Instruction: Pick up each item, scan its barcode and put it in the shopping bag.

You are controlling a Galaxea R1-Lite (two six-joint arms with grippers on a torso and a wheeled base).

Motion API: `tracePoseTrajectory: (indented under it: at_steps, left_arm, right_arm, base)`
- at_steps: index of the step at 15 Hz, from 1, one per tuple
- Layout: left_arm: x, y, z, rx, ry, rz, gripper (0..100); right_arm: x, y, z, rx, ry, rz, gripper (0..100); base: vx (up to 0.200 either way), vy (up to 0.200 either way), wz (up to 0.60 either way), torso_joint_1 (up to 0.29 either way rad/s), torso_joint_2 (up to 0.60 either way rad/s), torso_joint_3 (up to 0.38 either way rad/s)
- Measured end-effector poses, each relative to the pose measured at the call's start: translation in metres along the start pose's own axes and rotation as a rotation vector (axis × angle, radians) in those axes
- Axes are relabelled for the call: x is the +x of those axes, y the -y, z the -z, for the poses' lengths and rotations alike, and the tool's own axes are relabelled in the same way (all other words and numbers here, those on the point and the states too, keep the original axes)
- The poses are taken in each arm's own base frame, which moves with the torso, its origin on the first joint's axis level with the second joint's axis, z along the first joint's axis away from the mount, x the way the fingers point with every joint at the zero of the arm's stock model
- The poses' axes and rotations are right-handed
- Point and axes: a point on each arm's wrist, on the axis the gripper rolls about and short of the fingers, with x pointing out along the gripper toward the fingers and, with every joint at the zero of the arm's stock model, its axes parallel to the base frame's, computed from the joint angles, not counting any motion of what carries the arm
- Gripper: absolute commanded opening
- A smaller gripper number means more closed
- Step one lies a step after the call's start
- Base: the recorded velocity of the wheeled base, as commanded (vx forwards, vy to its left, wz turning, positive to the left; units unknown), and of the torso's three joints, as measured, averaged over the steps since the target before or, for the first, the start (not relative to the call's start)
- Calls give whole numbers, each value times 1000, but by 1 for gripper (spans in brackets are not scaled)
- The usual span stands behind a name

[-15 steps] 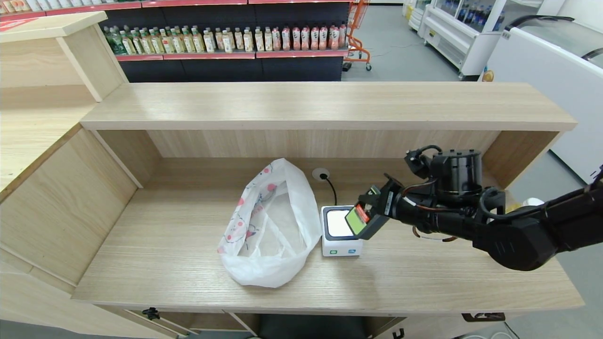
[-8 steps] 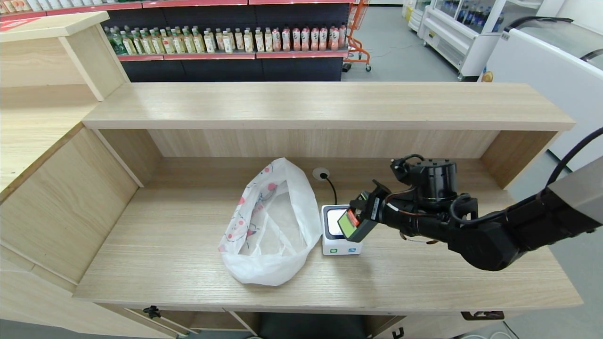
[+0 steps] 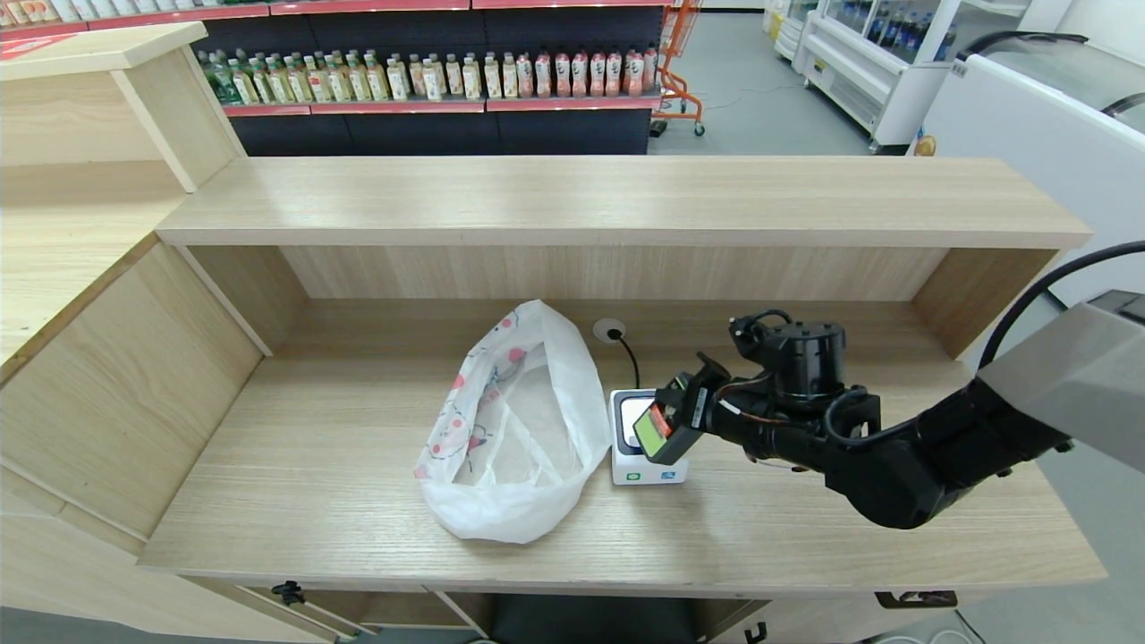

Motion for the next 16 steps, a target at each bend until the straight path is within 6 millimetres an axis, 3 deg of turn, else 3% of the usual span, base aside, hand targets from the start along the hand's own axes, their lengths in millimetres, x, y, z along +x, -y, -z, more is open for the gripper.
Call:
tracePoseTrajectory:
  at_steps: [8, 16]
  left_arm:
    - [0, 0, 0, 0, 0, -1, 100]
    - [0, 0, 0, 1, 1, 0, 100]
  right_arm:
    - [18, 0, 8, -9, 27, -64, 0]
    - [20, 2, 8, -10, 29, -59, 0]
  base:
    - [0, 0, 0, 0, 0, 0]
    - [0, 0, 0, 0, 0, 0]
